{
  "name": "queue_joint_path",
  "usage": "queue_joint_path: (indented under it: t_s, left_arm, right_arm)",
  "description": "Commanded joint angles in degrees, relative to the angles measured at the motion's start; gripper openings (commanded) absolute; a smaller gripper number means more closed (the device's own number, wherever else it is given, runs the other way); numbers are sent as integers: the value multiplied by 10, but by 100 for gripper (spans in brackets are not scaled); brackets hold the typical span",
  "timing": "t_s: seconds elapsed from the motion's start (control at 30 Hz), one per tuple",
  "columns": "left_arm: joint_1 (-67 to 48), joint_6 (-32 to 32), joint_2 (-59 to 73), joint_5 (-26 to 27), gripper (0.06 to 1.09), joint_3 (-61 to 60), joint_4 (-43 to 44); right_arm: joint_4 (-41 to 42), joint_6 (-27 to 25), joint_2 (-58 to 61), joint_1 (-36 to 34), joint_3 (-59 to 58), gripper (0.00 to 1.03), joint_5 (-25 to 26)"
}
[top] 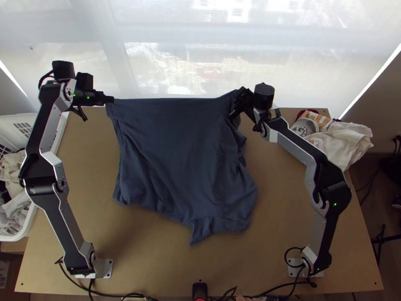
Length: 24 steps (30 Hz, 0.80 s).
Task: Fold the t-shirt
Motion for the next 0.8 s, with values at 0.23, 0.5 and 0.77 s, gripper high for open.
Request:
queue_joint_path:
  t_s: [0.23,0.5,0.77]
  left_arm:
    - [-1,17,64,0,9,34,15]
    - [-5,-1,70,-6,9,45,65]
    - [0,-19,53,-8,9,38,82]
  right_arm:
    - [-7,-25,110,1,93,3,1]
    - [-7,-13,120,-11,114,3,2]
    - [-10,-11,98,-8,107,3,3]
